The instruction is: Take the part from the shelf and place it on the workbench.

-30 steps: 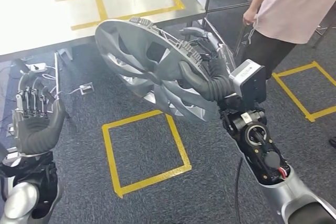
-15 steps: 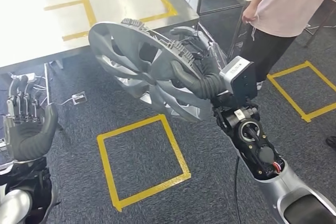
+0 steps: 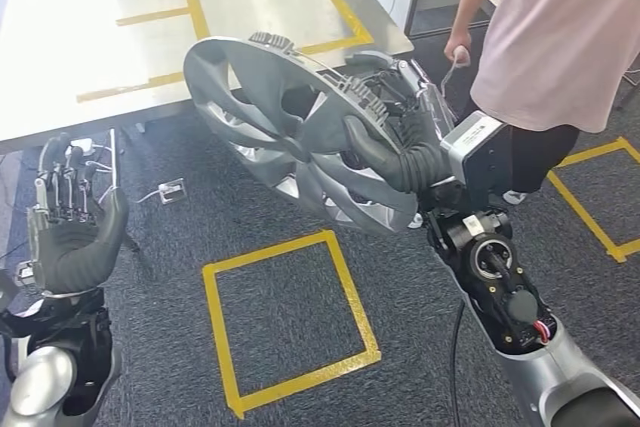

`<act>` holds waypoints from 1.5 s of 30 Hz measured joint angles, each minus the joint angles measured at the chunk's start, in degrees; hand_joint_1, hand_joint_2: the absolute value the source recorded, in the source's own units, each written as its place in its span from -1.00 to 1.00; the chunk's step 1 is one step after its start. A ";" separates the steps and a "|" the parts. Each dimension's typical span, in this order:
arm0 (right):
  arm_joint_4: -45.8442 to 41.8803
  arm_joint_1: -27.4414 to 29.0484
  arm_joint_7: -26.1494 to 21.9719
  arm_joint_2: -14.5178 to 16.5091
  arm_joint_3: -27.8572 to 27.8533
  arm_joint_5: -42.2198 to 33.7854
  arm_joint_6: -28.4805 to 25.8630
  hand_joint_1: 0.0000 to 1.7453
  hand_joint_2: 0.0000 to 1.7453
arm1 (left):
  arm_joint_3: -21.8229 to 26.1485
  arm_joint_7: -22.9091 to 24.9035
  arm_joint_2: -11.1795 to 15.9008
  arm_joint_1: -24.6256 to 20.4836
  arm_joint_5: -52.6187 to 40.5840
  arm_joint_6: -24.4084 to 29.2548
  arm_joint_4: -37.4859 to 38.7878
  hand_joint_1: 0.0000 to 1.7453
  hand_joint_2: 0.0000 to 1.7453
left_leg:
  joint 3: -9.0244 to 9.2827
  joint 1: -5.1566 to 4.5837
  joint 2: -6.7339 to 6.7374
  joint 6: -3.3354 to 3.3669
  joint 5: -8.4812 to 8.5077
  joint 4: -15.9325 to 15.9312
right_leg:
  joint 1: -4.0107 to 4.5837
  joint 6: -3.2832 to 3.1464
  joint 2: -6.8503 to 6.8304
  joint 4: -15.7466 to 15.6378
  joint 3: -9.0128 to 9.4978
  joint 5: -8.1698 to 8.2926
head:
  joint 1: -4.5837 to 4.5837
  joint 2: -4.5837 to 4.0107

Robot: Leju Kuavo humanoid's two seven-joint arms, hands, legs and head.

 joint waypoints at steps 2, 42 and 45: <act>-0.09 -0.03 0.04 0.00 0.00 0.09 -0.09 1.00 1.00 | 0.00 -0.04 -0.01 -0.07 -0.08 -0.25 0.00 -1.00 1.00 | -0.41 0.08 0.13 -0.60 -0.49 1.43 | -0.25 -0.38 0.02 -0.37 0.89 0.24 | -0.10 0.00; 5.33 -3.39 -2.96 0.02 0.11 1.90 0.93 1.00 1.00 | -0.09 -0.15 -0.43 -1.02 -0.30 0.51 0.47 -1.00 1.00 | -7.28 0.60 0.48 -1.03 4.52 2.59 | -0.48 -0.35 0.05 -0.73 4.79 -2.95 | -2.34 0.00; 6.23 -4.63 -3.44 0.02 0.11 2.09 0.97 1.00 1.00 | -0.12 -0.47 -0.48 -1.31 -0.25 0.51 0.55 -1.00 1.00 | -5.48 0.19 0.52 -0.22 5.24 -1.49 | -0.35 0.59 0.20 -0.38 5.12 -3.66 | -2.56 0.00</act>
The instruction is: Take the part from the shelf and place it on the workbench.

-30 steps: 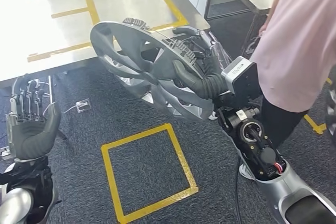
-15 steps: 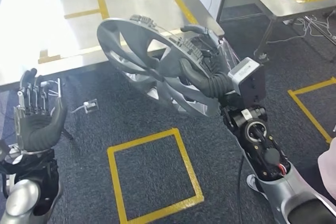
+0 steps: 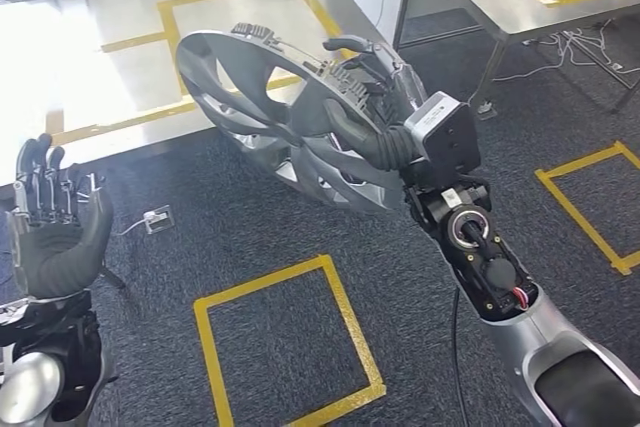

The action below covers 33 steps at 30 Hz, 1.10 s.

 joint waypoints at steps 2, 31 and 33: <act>0.68 -0.60 -0.40 0.00 -0.02 0.06 0.11 1.00 1.00 | 0.00 -0.16 -0.05 -0.07 0.10 0.00 0.06 -1.00 1.00 | 0.92 0.20 -0.09 0.54 0.05 -0.23 | -0.05 0.56 -0.08 1.13 -0.12 -0.71 | 0.18 0.00; 8.79 -4.29 -2.84 0.74 0.27 1.07 0.86 1.00 1.00 | -0.03 -0.94 -0.58 -1.25 0.25 -1.37 1.90 -1.00 1.00 | 0.03 -0.27 -0.18 0.40 0.70 -0.81 | -0.10 0.29 0.10 -0.42 1.75 -1.29 | -0.10 0.00; 9.14 -4.54 -2.87 0.74 0.27 1.07 0.79 1.00 1.00 | -0.03 -0.99 -0.59 -1.35 0.25 -1.54 1.90 -1.00 1.00 | 1.18 -0.02 -0.26 0.94 0.35 -1.10 | -0.15 0.72 -0.04 1.76 1.17 -2.32 | 0.21 -0.01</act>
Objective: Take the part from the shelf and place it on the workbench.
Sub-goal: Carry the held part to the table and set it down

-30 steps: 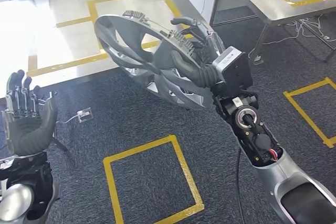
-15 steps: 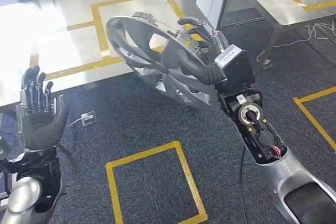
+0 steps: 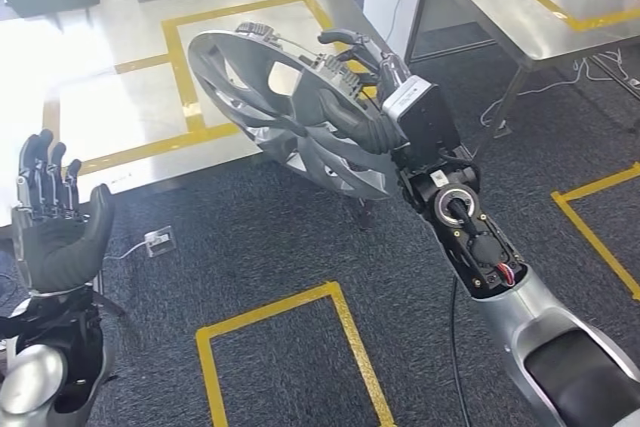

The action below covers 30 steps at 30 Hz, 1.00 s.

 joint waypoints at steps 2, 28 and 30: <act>0.47 -0.49 -0.17 0.00 -0.01 0.00 -0.10 1.00 1.00 | 0.00 -0.04 -0.04 -0.09 0.02 -0.08 0.00 -1.00 1.00 | 0.94 0.09 -0.05 0.36 -0.57 -0.11 | -0.15 0.39 -0.12 6.83 -3.60 -2.43 | 0.53 0.00; 15.62 -12.57 -5.56 2.46 0.61 3.87 -1.56 1.00 1.00 | -0.08 -0.95 -0.63 -1.70 0.73 -1.96 1.95 -1.00 1.00 | -1.33 -0.43 0.18 -0.89 0.51 -0.61 | -0.26 -0.54 0.13 -2.54 -0.89 2.32 | -0.32 0.01; 16.57 -13.02 -5.67 2.60 0.58 3.89 -1.61 1.00 1.00 | -0.09 -0.99 -0.72 -1.80 0.76 -1.98 2.01 -1.00 1.00 | -0.29 -0.19 0.11 -0.31 0.36 -0.89 | -0.20 0.12 0.01 -0.96 -1.12 1.67 | -0.02 0.01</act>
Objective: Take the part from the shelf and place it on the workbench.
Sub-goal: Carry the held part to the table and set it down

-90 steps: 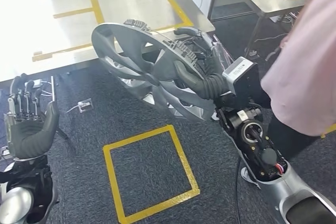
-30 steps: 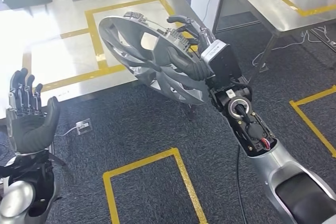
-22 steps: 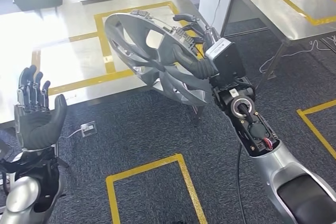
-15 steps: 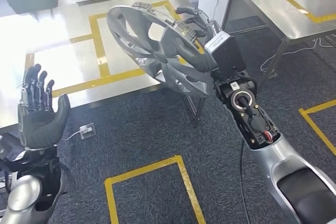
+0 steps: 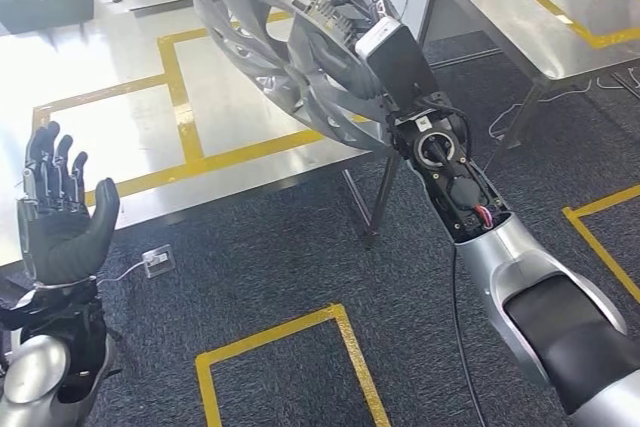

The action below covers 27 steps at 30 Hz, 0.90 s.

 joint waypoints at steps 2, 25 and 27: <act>0.93 -0.37 -0.07 0.04 -0.01 0.00 -0.03 1.00 1.00 | 0.00 -0.01 -0.07 -0.10 0.04 -0.03 0.11 -1.00 1.00 | 1.07 0.19 -0.06 0.36 -0.46 -0.15 | -0.08 0.29 -0.11 6.09 -3.14 -1.91 | 0.59 0.00; 18.10 -11.72 -6.19 4.98 0.17 3.16 -0.95 1.00 1.00 | -1.43 -1.81 -0.76 -2.51 1.95 -0.86 3.64 -1.00 1.00 | -3.80 0.22 0.06 -1.68 -0.96 5.05 | -0.14 -1.40 0.39 -1.31 -1.23 1.79 | -0.10 0.00; 19.88 -12.59 -6.50 5.45 0.17 3.23 -1.00 1.00 1.00 | -1.52 -1.96 -0.91 -2.84 2.02 -1.00 3.97 -1.00 1.00 | -2.44 -0.04 0.11 -1.06 1.03 1.06 | -0.03 -0.86 0.49 -1.39 -0.81 1.13 | -0.24 0.00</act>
